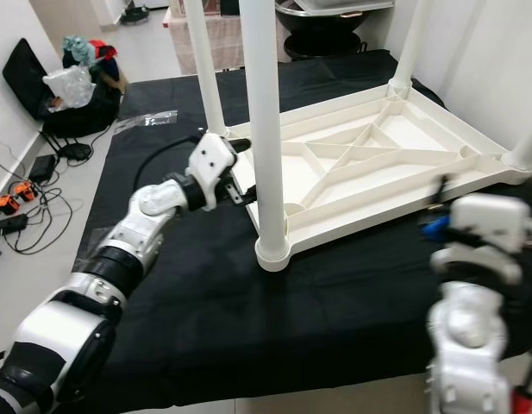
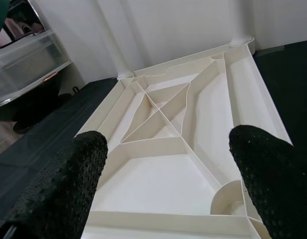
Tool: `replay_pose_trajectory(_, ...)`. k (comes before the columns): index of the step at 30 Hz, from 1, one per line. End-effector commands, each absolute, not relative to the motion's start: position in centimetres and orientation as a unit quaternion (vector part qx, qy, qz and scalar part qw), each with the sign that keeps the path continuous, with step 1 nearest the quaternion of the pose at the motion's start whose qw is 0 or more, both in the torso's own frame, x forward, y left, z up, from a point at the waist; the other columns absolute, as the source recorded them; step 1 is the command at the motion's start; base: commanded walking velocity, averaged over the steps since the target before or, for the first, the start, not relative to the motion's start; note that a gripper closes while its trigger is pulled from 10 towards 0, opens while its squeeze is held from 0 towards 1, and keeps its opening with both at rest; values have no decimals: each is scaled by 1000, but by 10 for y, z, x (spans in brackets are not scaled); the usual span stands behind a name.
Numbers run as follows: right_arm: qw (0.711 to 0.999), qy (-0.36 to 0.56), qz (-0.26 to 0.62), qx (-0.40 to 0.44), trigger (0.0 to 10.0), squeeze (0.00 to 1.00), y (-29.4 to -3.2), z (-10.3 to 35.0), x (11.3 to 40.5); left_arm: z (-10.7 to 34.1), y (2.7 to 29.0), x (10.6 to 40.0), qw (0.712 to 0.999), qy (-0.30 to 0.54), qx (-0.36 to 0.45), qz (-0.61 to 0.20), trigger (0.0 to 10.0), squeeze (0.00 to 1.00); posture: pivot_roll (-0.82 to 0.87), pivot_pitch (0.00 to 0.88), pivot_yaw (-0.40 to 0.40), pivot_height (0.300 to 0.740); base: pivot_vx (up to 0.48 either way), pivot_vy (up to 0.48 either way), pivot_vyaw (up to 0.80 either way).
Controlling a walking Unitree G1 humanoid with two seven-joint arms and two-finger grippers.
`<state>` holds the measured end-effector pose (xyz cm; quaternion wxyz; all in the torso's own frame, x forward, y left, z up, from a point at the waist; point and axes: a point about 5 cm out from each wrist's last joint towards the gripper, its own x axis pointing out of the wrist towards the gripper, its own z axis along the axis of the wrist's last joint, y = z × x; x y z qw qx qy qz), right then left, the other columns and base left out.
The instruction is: Building children table
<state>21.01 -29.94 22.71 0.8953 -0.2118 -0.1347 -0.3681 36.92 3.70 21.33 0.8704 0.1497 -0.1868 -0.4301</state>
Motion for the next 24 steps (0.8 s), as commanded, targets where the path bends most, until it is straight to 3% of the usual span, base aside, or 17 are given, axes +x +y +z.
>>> replay_pose_trajectory(1, 884, -81, -410, -209, 10000, 0, -316, 212, 200, 208, 25, 364, 861, -186, 145, -450, 10000, 0, -66, 83, 93, 740, 0, 0, 0)
replay_pose_trajectory(4, 871, -26, -447, -202, 10000, 0, -331, 190, 184, 212, 2, 355, 851, -200, 112, -473, 10000, 0, -61, 90, 102, 740, 0, 0, 0)
replay_pose_trajectory(8, 866, -11, -459, -199, 10000, 0, -335, 184, 179, 214, -6, 351, 848, -205, 94, -480, 10000, 0, -58, 90, 103, 740, 0, 0, 0)
replay_pose_trajectory(9, 859, -3, -474, -195, 10000, 0, -338, 181, 175, 218, -26, 341, 835, -217, 69, -500, 10000, 0, -60, 92, 100, 740, 0, 0, 0)
replay_pose_trajectory(10, 859, -3, -474, -195, 10000, 0, -338, 181, 175, 218, -26, 341, 835, -217, 69, -500, 10000, 0, -60, 92, 100, 740, 0, 0, 0)
replay_pose_trajectory(11, 856, -5, -480, -192, 10000, 0, -338, 182, 174, 223, -53, 325, 820, -228, 34, -524, 10000, 0, -76, 94, 111, 740, 0, 0, 0)
replay_pose_trajectory(12, 856, -5, -480, -192, 10000, 0, -338, 182, 174, 223, -53, 325, 820, -228, 34, -524, 10000, 0, -76, 94, 111, 740, 0, 0, 0)
replay_pose_trajectory(13, 855, -9, -482, -190, 10000, 0, -338, 185, 175, 228, -78, 307, 804, -238, 6, -544, 10000, 0, -76, 94, 112, 740, 0, 0, 0)
replay_pose_trajectory(14, 855, -9, -482, -190, 10000, 0, -338, 185, 175, 228, -78, 307, 804, -238, 6, -544, 10000, 0, -76, 94, 112, 740, 0, 0, 0)
replay_pose_trajectory(16, 854, -13, -484, -192, 10000, 0, -338, 188, 176, 233, -117, 275, 776, -243, -34, -581, 10000, 0, -76, 95, 114, 740, 0, 0, 0)
replay_pose_trajectory(24, 846, 6, -495, -198, 10000, 0, -340, 179, 170, 226, -154, 229, 732, -235, -62, -637, 10000, 0, -68, 96, 120, 740, 0, 0, 0)
